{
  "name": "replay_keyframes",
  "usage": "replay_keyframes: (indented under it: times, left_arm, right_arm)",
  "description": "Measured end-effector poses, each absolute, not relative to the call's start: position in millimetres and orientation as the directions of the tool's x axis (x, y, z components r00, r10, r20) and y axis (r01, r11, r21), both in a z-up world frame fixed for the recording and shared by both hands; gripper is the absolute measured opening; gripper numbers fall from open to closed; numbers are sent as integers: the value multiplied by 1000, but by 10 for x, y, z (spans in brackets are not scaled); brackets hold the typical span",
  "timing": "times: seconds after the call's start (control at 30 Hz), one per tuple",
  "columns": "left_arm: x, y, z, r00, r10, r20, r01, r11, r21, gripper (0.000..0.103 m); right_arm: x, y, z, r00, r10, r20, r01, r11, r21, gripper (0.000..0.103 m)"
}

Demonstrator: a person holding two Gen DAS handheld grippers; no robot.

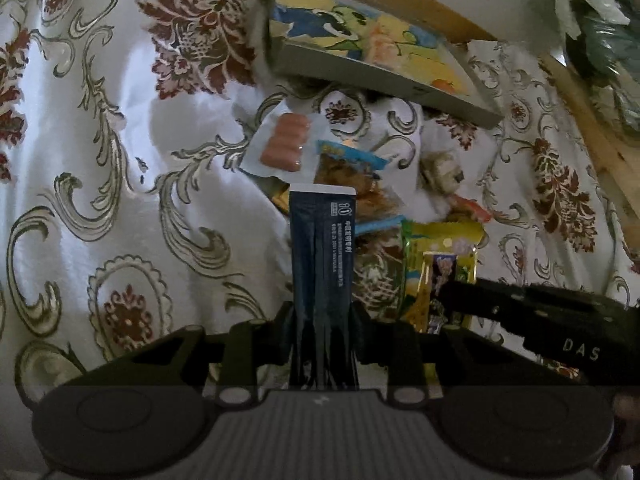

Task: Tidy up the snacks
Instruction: 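Grasp the yellow packet with the right tool while the left tool grasps the navy packet, then lift and carry the yellow and navy packets over the grey tray with both tools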

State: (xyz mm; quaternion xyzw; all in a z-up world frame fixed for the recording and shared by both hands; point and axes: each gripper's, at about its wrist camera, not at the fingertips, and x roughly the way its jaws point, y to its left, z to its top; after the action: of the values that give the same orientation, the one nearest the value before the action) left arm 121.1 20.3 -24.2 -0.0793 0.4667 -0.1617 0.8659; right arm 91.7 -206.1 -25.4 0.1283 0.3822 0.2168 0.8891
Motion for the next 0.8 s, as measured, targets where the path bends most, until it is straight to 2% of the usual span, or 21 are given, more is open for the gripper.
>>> replay_keyframes:
  times: [0.17, 0.37, 0.8]
  left_arm:
    - [1192, 110, -212, 529, -334, -780, 194, 942, -272, 31]
    - [1298, 120, -122, 533, -356, -767, 132, 931, -340, 31]
    - [1837, -127, 522, 621, -342, -705, 175, 937, -301, 31]
  right_arm:
    - [857, -2163, -168, 648, 465, -603, -310, 885, 349, 13]
    - [898, -2329, -39, 695, 439, -569, -308, 897, 316, 11]
    - [1251, -2567, 441, 753, 392, -528, -355, 918, 176, 11]
